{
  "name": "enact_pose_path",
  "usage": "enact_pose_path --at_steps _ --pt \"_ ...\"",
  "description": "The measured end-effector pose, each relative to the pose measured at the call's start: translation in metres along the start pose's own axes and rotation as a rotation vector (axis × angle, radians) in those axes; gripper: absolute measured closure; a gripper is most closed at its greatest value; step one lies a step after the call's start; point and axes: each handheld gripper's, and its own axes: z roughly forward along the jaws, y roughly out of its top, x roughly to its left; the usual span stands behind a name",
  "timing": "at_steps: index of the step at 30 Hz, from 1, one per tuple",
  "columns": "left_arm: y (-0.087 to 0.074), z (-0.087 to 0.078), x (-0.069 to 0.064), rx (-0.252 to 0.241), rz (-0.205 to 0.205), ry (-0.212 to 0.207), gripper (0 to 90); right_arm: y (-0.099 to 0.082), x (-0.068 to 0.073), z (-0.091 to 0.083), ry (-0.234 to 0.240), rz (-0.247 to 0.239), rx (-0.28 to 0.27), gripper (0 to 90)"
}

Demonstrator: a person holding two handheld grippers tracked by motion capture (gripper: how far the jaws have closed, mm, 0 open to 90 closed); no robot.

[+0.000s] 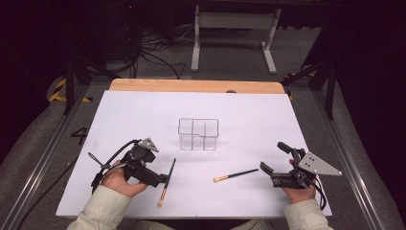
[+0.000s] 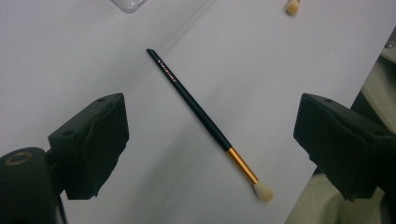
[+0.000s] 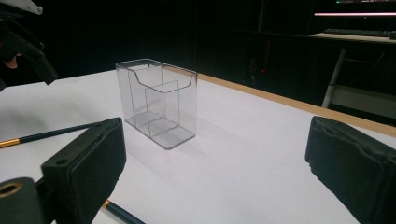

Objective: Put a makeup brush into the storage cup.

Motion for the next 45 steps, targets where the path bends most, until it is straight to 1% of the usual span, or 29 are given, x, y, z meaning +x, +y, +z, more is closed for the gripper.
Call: enact_pose_path --at_steps 1,7,11,13,15,17,18,23,31,33,38,41,45 --pt "0.000 0.001 0.000 0.007 -0.004 -0.005 11.0 0.000 0.000 0.000 0.001 0.000 0.001 5.5" --pt "0.003 0.010 0.000 0.046 -0.007 0.011 12.9 0.000 -0.001 0.001 0.007 0.006 0.001 5.5" --pt "0.002 0.018 0.001 0.065 -0.014 -0.001 15.6 -0.001 -0.001 0.003 0.016 0.012 0.008 5.5" --pt "0.001 0.021 0.001 0.081 -0.030 -0.006 16.2 -0.001 -0.001 0.003 0.015 0.012 0.007 5.5" --pt "0.001 0.025 0.001 0.097 -0.026 -0.003 16.7 0.000 -0.001 0.003 0.014 0.014 0.005 5.5" --pt "0.001 0.026 0.000 0.111 -0.037 -0.002 17.1 0.000 -0.001 0.003 0.017 0.012 0.008 5.5" --pt "0.001 0.027 0.001 0.111 -0.034 -0.003 17.6 -0.001 -0.001 0.003 0.018 0.012 0.010 5.5" --pt "0.001 0.030 0.001 0.129 -0.045 -0.020 20.4 -0.001 -0.001 0.004 0.027 0.024 0.014 5.5" --pt "0.002 0.036 0.000 0.162 -0.049 -0.024 23.1 -0.001 -0.001 0.004 0.026 0.023 0.016 5.6" --pt "0.002 0.037 0.000 0.173 -0.050 -0.027 23.9 -0.002 -0.001 0.004 0.025 0.023 0.023 5.6" --pt "0.001 0.039 -0.001 0.185 -0.054 -0.024 27.0 -0.002 -0.001 0.004 0.032 0.026 0.022 5.7" --pt "0.001 0.040 -0.001 0.198 -0.048 -0.029 28.7 -0.002 -0.001 0.004 0.033 0.026 0.022 5.6" --pt "0.001 0.043 -0.003 0.225 -0.038 -0.022 30.3 -0.002 -0.001 0.005 0.033 0.025 0.024 5.7"
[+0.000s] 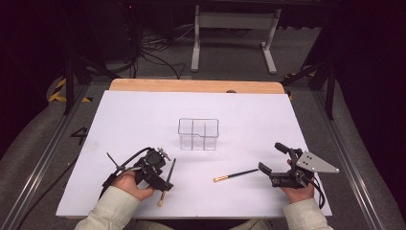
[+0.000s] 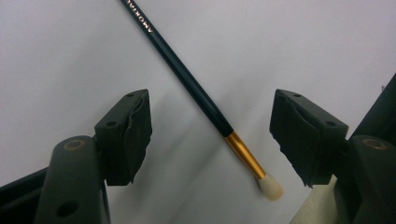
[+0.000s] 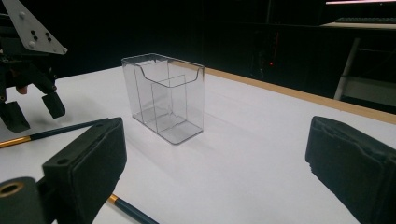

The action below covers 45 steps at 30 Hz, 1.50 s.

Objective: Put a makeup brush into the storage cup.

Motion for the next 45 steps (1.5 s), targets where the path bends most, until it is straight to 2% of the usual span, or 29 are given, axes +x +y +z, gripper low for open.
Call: enact_pose_path --at_steps 8,17,24,30,31,33,35,38,41,45 --pt "0.001 0.006 -0.004 0.036 0.007 0.002 33.4 -0.001 0.000 0.000 0.009 0.011 0.002 5.9" --pt "0.001 0.010 -0.006 0.081 0.022 0.007 41.5 -0.001 -0.001 0.000 0.014 0.011 0.002 5.9" --pt "0.000 0.010 -0.012 0.111 0.044 0.042 44.1 -0.001 -0.001 0.001 0.019 0.012 0.003 5.9" --pt "0.000 0.010 -0.013 0.113 0.045 0.075 53.8 -0.001 0.000 0.001 0.021 0.010 0.003 5.9" --pt "0.000 0.010 -0.014 0.116 0.039 0.093 53.8 -0.001 0.000 0.001 0.022 0.012 0.004 5.9" --pt "0.000 0.011 -0.016 0.111 0.030 0.137 60.6 -0.001 -0.001 0.001 0.021 0.014 0.005 5.9" --pt "0.000 0.011 -0.016 0.110 0.024 0.156 68.6 -0.001 -0.001 0.002 0.021 0.016 0.003 5.9" --pt "0.000 0.011 -0.016 0.117 0.016 0.162 73.2 -0.001 0.000 0.002 0.023 0.018 0.003 5.9" --pt "0.000 0.011 -0.017 0.120 0.028 0.176 79.2 -0.001 0.000 0.003 0.024 0.017 0.003 5.9" --pt "0.000 0.011 -0.015 0.126 0.049 0.162 82.3 -0.001 0.000 0.002 0.025 0.018 0.002 5.9"
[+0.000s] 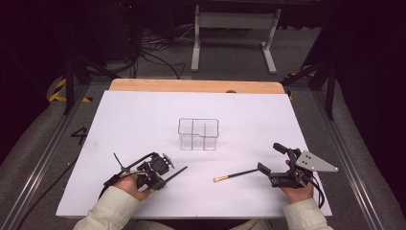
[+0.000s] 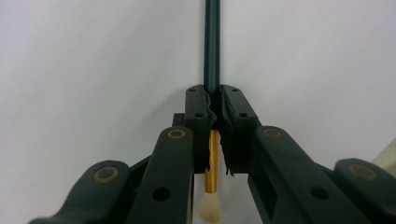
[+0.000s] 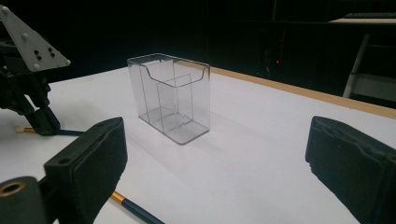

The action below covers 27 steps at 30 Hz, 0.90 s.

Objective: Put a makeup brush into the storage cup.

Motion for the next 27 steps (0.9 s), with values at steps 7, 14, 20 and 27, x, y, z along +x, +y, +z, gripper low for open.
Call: enact_pose_path --at_steps 7,14,20,27 --pt "0.000 -0.002 0.004 0.008 0.012 -0.026 82.4 0.001 0.000 0.001 0.033 -0.008 0.008 14.4" --pt "0.002 -0.013 -0.004 -0.036 0.089 -0.058 82.4 0.011 0.001 0.002 0.082 -0.040 0.015 26.5" --pt "0.008 -0.025 -0.012 -0.061 0.151 -0.059 82.5 0.021 0.009 0.007 0.117 -0.077 0.069 37.1" --pt "0.017 -0.036 -0.018 -0.085 0.213 -0.045 82.4 0.040 0.014 0.016 0.154 -0.077 0.100 43.3"
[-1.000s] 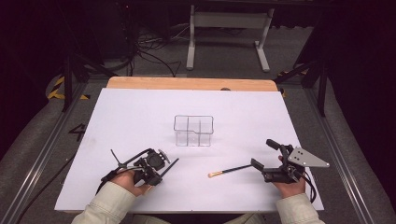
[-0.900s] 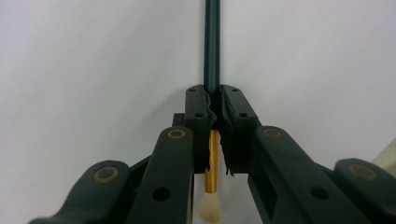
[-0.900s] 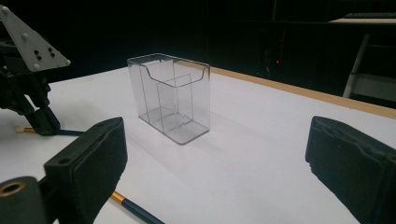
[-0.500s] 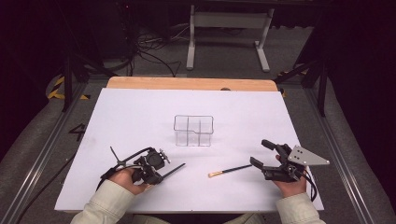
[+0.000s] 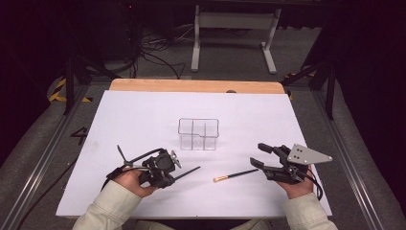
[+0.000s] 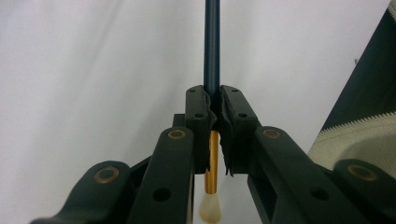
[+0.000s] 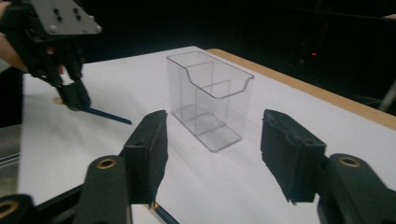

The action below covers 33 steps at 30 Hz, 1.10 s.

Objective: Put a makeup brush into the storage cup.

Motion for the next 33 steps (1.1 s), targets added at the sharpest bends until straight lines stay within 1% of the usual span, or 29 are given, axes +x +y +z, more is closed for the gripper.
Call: enact_pose_path --at_steps 2,3,4,6,7,9,10,11,13,14,15,16,17,18,20,21,22,24,26,27,28,29,30,31,32,33 --pt "0.003 -0.001 -0.001 -0.001 0.008 0.000 82.4 0.004 0.000 0.004 0.022 -0.004 0.011 43.3" --pt "0.004 -0.001 -0.001 -0.002 0.019 0.004 82.4 0.007 -0.001 0.007 0.050 -0.003 0.019 44.2" --pt "0.005 -0.002 -0.001 0.001 0.023 -0.003 82.4 0.009 -0.001 0.010 0.078 -0.001 0.026 45.3" --pt "0.007 -0.003 -0.002 -0.001 0.032 -0.004 82.4 0.013 -0.001 0.016 0.123 0.000 0.039 47.7" --pt "0.009 -0.004 -0.003 -0.001 0.035 -0.006 82.4 0.016 -0.001 0.019 0.158 0.006 0.047 50.2" --pt "0.011 -0.005 -0.003 -0.005 0.050 -0.015 82.4 0.020 0.000 0.024 0.187 0.004 0.065 53.8" --pt "0.013 -0.005 -0.004 -0.005 0.049 -0.018 82.4 0.023 0.002 0.026 0.195 -0.007 0.085 55.9" --pt "0.015 -0.006 -0.005 0.004 0.058 -0.020 82.4 0.026 0.003 0.029 0.201 -0.020 0.102 56.7" --pt "0.017 -0.006 -0.006 0.005 0.065 -0.024 82.4 0.031 0.005 0.034 0.212 -0.050 0.119 56.8" --pt "0.017 -0.006 -0.006 0.005 0.065 -0.024 82.4 0.031 0.005 0.034 0.212 -0.050 0.119 56.8" --pt "0.018 -0.006 -0.007 0.006 0.068 -0.026 82.4 0.033 0.006 0.036 0.212 -0.061 0.127 56.8" --pt "0.020 -0.006 -0.008 0.010 0.080 -0.028 82.4 0.037 0.008 0.039 0.216 -0.071 0.138 56.7" --pt "0.021 -0.007 -0.007 0.017 0.093 -0.027 82.4 0.039 0.009 0.040 0.220 -0.071 0.144 56.6" --pt "0.021 -0.007 -0.007 0.017 0.093 -0.027 82.4 0.039 0.009 0.040 0.220 -0.071 0.144 56.6" --pt "0.022 -0.007 -0.009 0.016 0.085 -0.030 82.4 0.044 0.011 0.043 0.235 -0.068 0.162 56.6" --pt "0.023 -0.007 -0.009 0.018 0.087 -0.030 82.4 0.045 0.011 0.045 0.245 -0.077 0.159 48.7" --pt "0.023 -0.007 -0.009 0.014 0.091 -0.029 82.4 0.047 0.011 0.046 0.246 -0.092 0.140 49.7" --pt "0.025 -0.007 -0.010 0.026 0.102 -0.029 82.4 0.051 0.011 0.049 0.250 -0.080 0.173 50.0" --pt "0.026 -0.007 -0.011 0.031 0.105 -0.033 82.4 0.055 0.013 0.051 0.252 -0.101 0.190 50.3" --pt "0.027 -0.007 -0.011 0.031 0.117 -0.033 82.4 0.056 0.013 0.052 0.255 -0.108 0.197 50.0" --pt "0.028 -0.007 -0.012 0.034 0.117 -0.030 82.4 0.058 0.014 0.053 0.261 -0.115 0.206 49.8" --pt "0.029 -0.006 -0.012 0.036 0.125 -0.036 82.4 0.059 0.015 0.055 0.261 -0.120 0.214 49.3" --pt "0.029 -0.006 -0.013 0.039 0.124 -0.036 82.4 0.062 0.016 0.058 0.265 -0.131 0.238 49.1" --pt "0.030 -0.006 -0.013 0.041 0.134 -0.037 82.4 0.063 0.017 0.060 0.270 -0.133 0.253 49.2" --pt "0.030 -0.006 -0.013 0.041 0.134 -0.037 82.4 0.063 0.017 0.060 0.270 -0.133 0.253 49.2" --pt "0.031 -0.006 -0.014 0.045 0.133 -0.037 82.4 0.065 0.018 0.063 0.276 -0.142 0.274 49.2"
